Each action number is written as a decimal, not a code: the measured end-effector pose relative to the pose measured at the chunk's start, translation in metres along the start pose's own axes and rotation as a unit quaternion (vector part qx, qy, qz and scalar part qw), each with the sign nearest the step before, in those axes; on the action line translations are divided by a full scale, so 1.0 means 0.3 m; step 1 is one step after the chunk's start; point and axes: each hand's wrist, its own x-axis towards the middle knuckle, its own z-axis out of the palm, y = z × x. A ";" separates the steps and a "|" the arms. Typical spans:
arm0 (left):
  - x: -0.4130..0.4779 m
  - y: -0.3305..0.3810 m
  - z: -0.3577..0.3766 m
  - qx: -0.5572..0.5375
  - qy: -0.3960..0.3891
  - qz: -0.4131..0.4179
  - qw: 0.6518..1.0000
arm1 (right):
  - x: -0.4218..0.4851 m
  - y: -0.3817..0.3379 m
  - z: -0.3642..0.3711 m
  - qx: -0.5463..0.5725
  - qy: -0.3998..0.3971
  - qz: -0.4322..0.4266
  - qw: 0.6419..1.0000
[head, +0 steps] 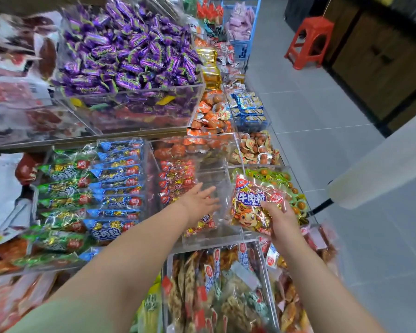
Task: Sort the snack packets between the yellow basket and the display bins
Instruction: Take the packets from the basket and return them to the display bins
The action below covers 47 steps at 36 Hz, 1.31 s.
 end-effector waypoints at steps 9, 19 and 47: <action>-0.015 0.030 0.015 0.078 0.021 -0.031 0.996 | -0.001 -0.005 -0.002 0.005 0.014 0.011 1.000; -0.078 -0.001 -0.037 -0.160 0.033 -0.230 0.959 | -0.003 -0.002 -0.008 0.003 -0.007 -0.002 1.000; -0.050 0.014 0.118 -0.183 -0.045 -0.305 0.934 | -0.019 -0.005 -0.002 0.026 -0.024 -0.001 0.999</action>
